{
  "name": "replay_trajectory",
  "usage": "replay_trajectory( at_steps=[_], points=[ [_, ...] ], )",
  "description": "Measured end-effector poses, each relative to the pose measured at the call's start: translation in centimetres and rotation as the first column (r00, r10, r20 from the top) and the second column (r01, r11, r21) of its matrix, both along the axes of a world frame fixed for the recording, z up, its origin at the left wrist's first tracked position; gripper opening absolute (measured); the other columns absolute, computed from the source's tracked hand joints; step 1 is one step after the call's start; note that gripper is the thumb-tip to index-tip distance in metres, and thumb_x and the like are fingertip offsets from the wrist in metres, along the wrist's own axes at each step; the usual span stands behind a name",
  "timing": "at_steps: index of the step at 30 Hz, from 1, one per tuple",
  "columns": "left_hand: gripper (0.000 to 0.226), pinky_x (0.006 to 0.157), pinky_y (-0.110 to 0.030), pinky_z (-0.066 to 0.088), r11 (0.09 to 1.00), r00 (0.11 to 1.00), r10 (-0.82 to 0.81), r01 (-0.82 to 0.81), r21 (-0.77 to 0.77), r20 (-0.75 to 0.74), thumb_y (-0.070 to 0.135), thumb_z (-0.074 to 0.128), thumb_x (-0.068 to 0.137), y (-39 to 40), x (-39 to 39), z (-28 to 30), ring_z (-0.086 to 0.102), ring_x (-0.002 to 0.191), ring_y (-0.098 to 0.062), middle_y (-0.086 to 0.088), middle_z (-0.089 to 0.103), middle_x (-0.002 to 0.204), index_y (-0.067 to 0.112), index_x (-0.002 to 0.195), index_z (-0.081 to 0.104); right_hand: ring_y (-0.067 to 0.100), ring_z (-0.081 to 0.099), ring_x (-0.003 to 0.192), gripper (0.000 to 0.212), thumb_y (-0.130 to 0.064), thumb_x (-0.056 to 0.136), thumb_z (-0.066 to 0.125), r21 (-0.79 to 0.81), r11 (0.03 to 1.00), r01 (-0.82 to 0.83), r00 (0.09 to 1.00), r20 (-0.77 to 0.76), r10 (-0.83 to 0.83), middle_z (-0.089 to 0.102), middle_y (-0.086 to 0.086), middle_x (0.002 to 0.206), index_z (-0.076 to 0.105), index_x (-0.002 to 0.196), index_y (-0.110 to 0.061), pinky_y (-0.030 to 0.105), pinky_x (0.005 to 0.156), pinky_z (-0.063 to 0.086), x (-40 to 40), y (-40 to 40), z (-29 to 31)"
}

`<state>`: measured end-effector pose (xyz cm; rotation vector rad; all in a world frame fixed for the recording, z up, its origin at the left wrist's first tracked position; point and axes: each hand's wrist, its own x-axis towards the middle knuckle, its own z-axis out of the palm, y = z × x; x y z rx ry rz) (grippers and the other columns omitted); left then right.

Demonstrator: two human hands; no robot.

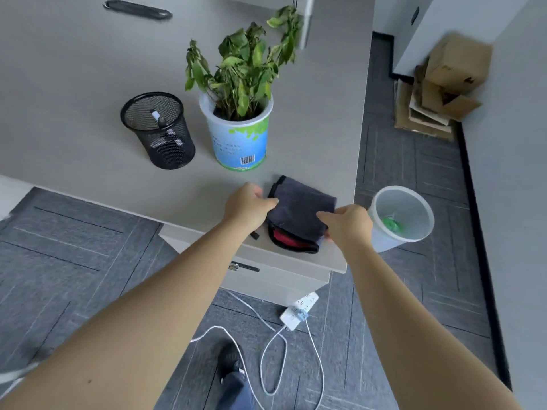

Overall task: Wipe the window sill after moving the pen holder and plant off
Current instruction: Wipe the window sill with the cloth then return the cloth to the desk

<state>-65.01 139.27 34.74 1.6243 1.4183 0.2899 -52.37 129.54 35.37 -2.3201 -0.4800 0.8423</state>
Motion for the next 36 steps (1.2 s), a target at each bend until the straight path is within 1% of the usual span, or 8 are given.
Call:
replay_trajectory(
  at_steps=[4, 9, 17, 20, 23, 28, 32, 36],
  points=[
    [0.037, 0.043, -0.026, 0.038, 0.991, 0.999, -0.035, 0.033, -0.127, -0.015, 0.016, 0.067, 0.075, 1.1, 0.9, -0.1, 0.042, 0.059, -0.026, -0.005, 0.038, 0.056, 0.012, 0.050, 0.039, 0.027, 0.051, 0.065, 0.023, -0.010, 0.077, 0.065, 0.011, 0.995, 0.094, 0.991, -0.091, -0.093, 0.049, 0.012, 0.061, 0.050, 0.060, -0.005, 0.026, 0.055, 0.039, 0.0, 1.2, 0.1],
    [0.042, 0.055, -0.029, 0.022, 0.980, 0.994, -0.095, 0.103, -0.169, 0.057, 0.013, 0.066, 0.076, 1.5, 2.0, 0.3, 0.037, 0.064, -0.022, -0.003, 0.034, 0.058, 0.015, 0.052, 0.032, 0.014, 0.036, 0.054, 0.022, -0.008, 0.081, 0.056, 0.129, 0.988, 0.083, 0.996, -0.044, -0.078, 0.040, -0.002, 0.058, 0.043, 0.062, -0.011, 0.027, 0.051, 0.030, 0.3, 0.8, 0.7],
    [0.011, 0.072, -0.035, 0.047, 0.972, 0.923, -0.180, 0.219, -0.082, 0.341, 0.016, 0.055, 0.087, -6.1, 7.3, 5.6, 0.055, 0.088, -0.025, -0.007, 0.057, 0.085, 0.015, 0.078, 0.049, 0.020, 0.047, 0.087, 0.009, -0.012, 0.089, 0.051, 0.403, 0.869, 0.287, 0.954, -0.039, -0.297, 0.045, -0.007, 0.074, 0.045, 0.095, -0.008, 0.030, 0.075, 0.038, 2.8, -8.2, 5.5],
    [0.016, 0.081, -0.044, 0.048, 0.947, 0.884, -0.290, 0.321, -0.026, 0.367, 0.019, 0.056, 0.086, -12.4, 10.4, 7.4, 0.056, 0.092, -0.028, -0.012, 0.057, 0.093, 0.017, 0.073, 0.048, 0.013, 0.046, 0.083, 0.007, -0.015, 0.091, 0.049, 0.472, 0.803, 0.365, 0.909, 0.005, -0.416, 0.045, -0.011, 0.075, 0.044, 0.096, -0.012, 0.020, 0.064, 0.038, 4.5, -15.8, 7.3],
    [0.022, 0.078, -0.037, 0.043, 0.890, 0.812, -0.415, 0.455, 0.001, 0.411, 0.017, 0.057, 0.086, -20.9, 13.2, 9.1, 0.053, 0.085, -0.022, -0.006, 0.056, 0.085, 0.020, 0.067, 0.046, 0.005, 0.045, 0.072, 0.007, -0.014, 0.092, 0.047, 0.523, 0.719, 0.458, 0.848, -0.015, -0.529, 0.045, -0.012, 0.075, 0.042, 0.088, -0.014, 0.013, 0.060, 0.034, 6.1, -24.9, 8.5],
    [0.007, 0.087, -0.044, 0.047, 0.742, 0.723, -0.515, 0.645, -0.184, 0.460, 0.018, 0.057, 0.087, -36.1, 16.2, 9.5, 0.056, 0.092, -0.027, -0.012, 0.059, 0.094, 0.012, 0.083, 0.058, 0.016, 0.047, 0.080, 0.023, -0.012, 0.090, 0.048, 0.593, 0.446, 0.671, 0.698, -0.302, -0.649, 0.048, -0.001, 0.075, 0.042, 0.068, -0.019, 0.029, 0.067, 0.038, 7.0, -40.6, 10.6],
    [0.017, 0.063, -0.030, 0.044, 0.575, 0.644, -0.584, 0.758, -0.307, 0.495, 0.022, 0.053, 0.089, -48.7, 18.0, 10.1, 0.051, 0.069, -0.022, -0.008, 0.055, 0.081, 0.017, 0.073, 0.052, 0.021, 0.048, 0.092, 0.020, -0.010, 0.091, 0.044, 0.597, 0.284, 0.750, 0.598, -0.430, -0.676, 0.051, 0.003, 0.081, 0.044, 0.072, -0.018, 0.032, 0.076, 0.039, 6.8, -52.9, 12.7],
    [0.011, 0.049, -0.025, 0.042, 0.464, 0.573, -0.613, 0.818, -0.339, 0.544, 0.015, 0.051, 0.091, -59.2, 19.8, 11.6, 0.052, 0.064, -0.017, -0.004, 0.055, 0.076, 0.014, 0.079, 0.049, 0.019, 0.046, 0.078, 0.018, -0.010, 0.092, 0.042, 0.592, 0.201, 0.780, 0.511, -0.418, -0.751, 0.046, 0.002, 0.077, 0.042, 0.074, -0.015, 0.031, 0.070, 0.038, 6.7, -63.6, 14.3]
  ],
)
